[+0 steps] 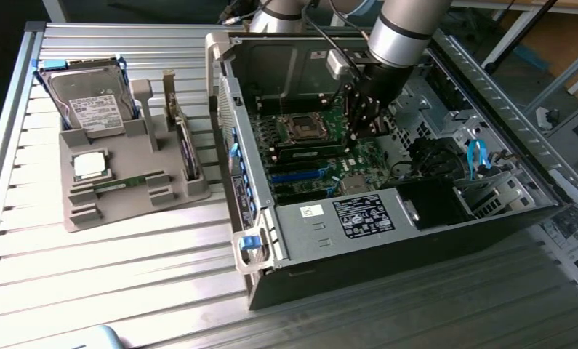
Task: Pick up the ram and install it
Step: 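Press down the ram until it locks into place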
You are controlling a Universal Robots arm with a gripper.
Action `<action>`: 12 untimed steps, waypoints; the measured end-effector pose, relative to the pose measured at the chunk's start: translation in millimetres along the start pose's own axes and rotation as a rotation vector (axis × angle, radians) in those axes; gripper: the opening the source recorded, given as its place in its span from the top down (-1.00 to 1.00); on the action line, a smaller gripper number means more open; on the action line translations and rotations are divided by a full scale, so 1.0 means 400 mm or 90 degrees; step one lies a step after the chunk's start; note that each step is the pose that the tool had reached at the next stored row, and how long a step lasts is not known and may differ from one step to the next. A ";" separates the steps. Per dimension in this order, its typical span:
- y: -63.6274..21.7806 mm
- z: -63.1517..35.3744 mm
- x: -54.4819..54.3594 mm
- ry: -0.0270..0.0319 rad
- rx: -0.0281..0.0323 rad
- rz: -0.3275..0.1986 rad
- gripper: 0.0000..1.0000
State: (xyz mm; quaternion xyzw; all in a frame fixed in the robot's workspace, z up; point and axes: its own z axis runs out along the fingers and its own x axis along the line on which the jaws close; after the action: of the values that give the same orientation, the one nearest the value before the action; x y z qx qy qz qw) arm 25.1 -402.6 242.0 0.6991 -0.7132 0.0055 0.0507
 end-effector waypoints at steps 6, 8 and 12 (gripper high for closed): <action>0.000 -0.005 0.000 -0.0001 0.0000 0.000 0.79; 0.000 -0.005 0.001 0.0002 0.0000 0.000 0.79; 0.004 -0.005 0.001 0.0003 0.0001 0.000 0.79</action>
State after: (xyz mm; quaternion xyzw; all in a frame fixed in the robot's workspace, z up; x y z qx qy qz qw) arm 23.6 -402.7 244.0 0.6991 -0.7132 0.0057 0.0508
